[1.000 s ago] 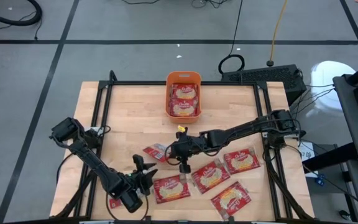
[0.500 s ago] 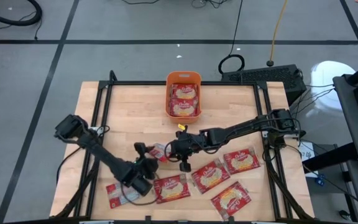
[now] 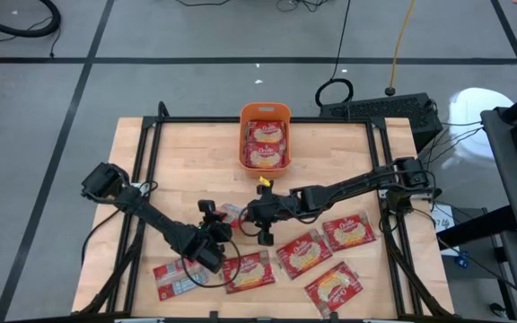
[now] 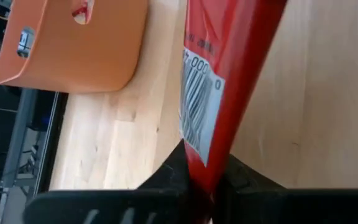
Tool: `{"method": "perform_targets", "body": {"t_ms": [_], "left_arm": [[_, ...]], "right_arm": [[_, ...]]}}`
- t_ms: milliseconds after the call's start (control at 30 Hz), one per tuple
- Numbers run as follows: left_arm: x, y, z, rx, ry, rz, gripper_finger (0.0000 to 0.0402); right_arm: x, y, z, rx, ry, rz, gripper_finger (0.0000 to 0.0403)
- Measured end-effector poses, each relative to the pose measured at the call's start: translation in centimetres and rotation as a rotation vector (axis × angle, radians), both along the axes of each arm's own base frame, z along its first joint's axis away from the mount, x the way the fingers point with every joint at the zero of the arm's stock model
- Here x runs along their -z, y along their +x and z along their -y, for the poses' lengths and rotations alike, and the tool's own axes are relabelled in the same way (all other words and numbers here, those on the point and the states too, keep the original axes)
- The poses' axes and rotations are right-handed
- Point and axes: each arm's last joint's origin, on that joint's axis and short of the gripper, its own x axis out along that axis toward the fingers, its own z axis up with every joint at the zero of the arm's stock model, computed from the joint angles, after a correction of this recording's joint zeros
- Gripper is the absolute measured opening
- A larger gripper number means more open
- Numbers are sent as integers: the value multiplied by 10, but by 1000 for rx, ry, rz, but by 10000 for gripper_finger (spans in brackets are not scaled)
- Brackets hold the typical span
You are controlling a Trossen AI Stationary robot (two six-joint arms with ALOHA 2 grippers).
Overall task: Sort popcorn bags into baskets
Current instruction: Put the red popcorn bag into the orange bin
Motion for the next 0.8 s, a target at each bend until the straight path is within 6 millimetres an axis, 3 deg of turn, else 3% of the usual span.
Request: {"method": "perform_targets", "body": {"t_ms": [200,367,433,600,800], "left_arm": [[-22,-4,-5,3,-26,46,38],[-58,-9,-18,12,-63,131,42],[-71,-12,-26,0,-79,170,34],[-99,-14,-50,-26,-102,252,21],[-121,-1,-79,-52,-102,381,41]], "right_arm": [[-34,-27,-5,89,-132,-20,62],[-69,-64,-11,149,-334,-1,122],[-72,-81,-12,166,-412,27,141],[-48,-116,-3,224,-498,193,168],[-4,-148,22,318,-549,500,173]]}}
